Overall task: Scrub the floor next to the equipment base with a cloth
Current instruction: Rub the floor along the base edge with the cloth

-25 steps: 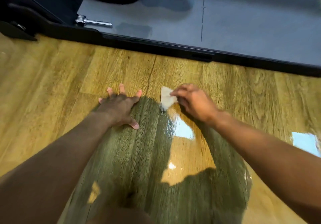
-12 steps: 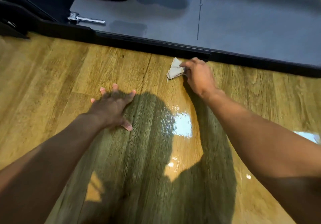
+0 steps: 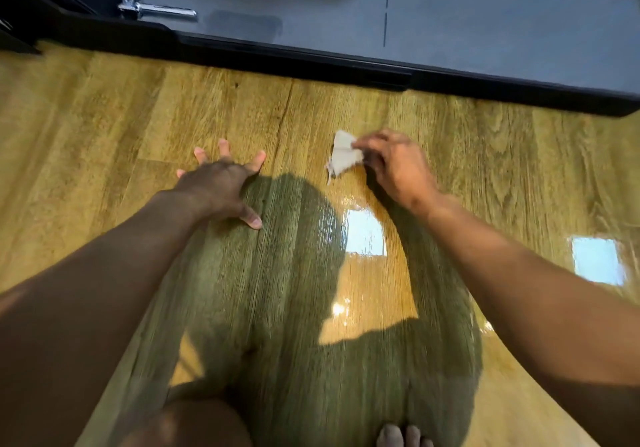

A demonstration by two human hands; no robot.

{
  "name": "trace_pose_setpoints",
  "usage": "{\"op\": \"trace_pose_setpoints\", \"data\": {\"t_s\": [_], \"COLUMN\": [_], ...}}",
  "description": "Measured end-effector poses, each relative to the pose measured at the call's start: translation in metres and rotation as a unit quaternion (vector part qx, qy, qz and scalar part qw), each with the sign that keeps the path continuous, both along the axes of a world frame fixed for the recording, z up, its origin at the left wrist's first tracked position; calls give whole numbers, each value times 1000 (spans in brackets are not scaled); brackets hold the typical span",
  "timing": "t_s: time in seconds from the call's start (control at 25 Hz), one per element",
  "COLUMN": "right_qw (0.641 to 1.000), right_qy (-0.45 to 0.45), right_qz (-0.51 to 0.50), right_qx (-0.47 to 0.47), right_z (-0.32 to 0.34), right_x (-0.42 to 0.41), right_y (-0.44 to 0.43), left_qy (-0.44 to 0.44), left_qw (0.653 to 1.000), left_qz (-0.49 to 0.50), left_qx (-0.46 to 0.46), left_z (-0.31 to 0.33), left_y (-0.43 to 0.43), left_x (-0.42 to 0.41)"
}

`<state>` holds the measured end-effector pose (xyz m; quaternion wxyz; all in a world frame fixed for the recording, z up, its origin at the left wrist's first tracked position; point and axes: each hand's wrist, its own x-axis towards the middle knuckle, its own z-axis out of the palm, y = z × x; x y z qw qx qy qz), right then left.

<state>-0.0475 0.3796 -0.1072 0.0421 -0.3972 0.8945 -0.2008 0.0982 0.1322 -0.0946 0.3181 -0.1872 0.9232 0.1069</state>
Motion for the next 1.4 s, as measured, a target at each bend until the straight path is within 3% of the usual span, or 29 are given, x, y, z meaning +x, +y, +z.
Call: {"op": "trace_pose_setpoints", "data": {"t_s": [0.16, 0.28, 0.36, 0.56, 0.64, 0.72, 0.8, 1.0, 1.2, 1.4], "right_qw": [999, 995, 986, 1000, 998, 990, 981, 995, 969, 994], "right_qy": [-26, -33, -21, -25, -39, -55, -64, -83, -63, -62], "right_qz": [-40, 79, 162, 7, 34, 125, 180, 53, 237, 82], "right_qx": [-23, -40, -29, -7, -31, -40, -30, -22, -34, -21], "right_z": [-6, -8, -7, -2, -9, -8, -5, 1, 1, -7], "right_x": [41, 123, 117, 91, 138, 180, 174, 149, 202, 174], "right_y": [11, 58, 66, 43, 66, 91, 92, 65, 101, 95], "left_qy": [-2, 2, 0, 9, 15, 17, 12, 10, 31, 56], "left_qw": [1000, 999, 999, 1000, 1000, 999, 998, 996, 996, 994], "left_qz": [15, 24, 26, 20, 11, 1, -17, -51, -74, -95], "left_qx": [11, 26, 18, -15, -25, -34, -54, -71, -42, -2], "left_z": [3, 5, 7, 12, 11, 9, 8, 10, 2, 12], "left_y": [2, 4, 4, 12, 12, 10, 10, 15, 27, 53], "left_x": [1, 3, 2, 0, 1, 2, -1, -3, 15, 0]}}
